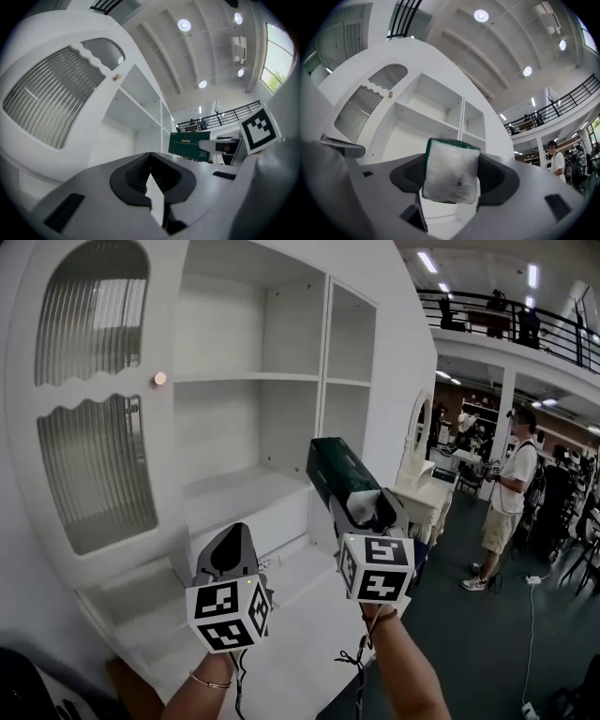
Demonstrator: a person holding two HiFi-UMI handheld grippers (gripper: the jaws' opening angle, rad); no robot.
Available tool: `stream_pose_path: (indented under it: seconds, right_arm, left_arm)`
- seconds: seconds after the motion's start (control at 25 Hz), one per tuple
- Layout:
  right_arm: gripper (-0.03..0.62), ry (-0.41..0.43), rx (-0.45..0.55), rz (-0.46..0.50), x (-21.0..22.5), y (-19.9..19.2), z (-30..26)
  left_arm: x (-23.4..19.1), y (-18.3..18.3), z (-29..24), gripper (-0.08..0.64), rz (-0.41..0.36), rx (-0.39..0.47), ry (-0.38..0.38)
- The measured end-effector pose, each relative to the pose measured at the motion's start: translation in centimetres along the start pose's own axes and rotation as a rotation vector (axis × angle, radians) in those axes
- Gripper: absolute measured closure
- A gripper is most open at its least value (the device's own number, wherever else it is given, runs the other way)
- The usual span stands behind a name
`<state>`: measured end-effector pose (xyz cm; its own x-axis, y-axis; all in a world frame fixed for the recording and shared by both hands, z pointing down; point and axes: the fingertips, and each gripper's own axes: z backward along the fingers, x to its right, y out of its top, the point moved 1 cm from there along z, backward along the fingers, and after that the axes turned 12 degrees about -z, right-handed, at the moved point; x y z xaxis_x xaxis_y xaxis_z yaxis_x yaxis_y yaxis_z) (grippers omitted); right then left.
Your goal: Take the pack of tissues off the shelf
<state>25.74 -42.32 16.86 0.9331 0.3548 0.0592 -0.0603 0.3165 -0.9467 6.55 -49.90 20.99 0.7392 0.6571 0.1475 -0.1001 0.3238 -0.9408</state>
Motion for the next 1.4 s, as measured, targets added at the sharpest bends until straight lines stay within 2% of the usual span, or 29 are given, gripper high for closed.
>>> stream_pose_path:
  seconds: [0.32,0.44,0.64,0.8,0.92,1.12,1.4]
  right_arm:
    - [0.275,-0.022,-0.095,-0.083,1.2,-9.0,2.6]
    - [0.275,-0.022,-0.119,-0.085,1.6,-11.7,3.4]
    - [0.275,-0.003,-0.14,-0.096,2.4,-15.9,4.4]
    - [0.274,0.02,-0.174,-0.124,2.7,-20.3,5.9]
    - [0.275,0.035,-0.211,-0.147,2.8,-23.5,7.0]
    - [0.275,0.047,-0.293,-0.192,1.9,-28.1,7.7]
    - [0.275,0.077,-0.317,-0.209,0.8,-28.8,6.9]
  left_arm:
    - [1.8,-6.0,1.4,0.545,-0.051,-0.074,0.003]
    - [2.5,-8.8,1.8,0.545,-0.032,-0.099,-0.001]
    - [3.0,-14.4,2.7,0.545,0.043,-0.122,-0.015]
    - [2.6,-19.5,4.8,0.545,0.017,-0.208,0.015]
    - [2.3,-22.0,6.1,0.545,0.012,-0.254,0.027]
    - [1.7,-23.8,7.2,0.545,-0.005,-0.299,0.054]
    - [0.9,-24.4,7.2,0.545,0.007,-0.323,0.085]
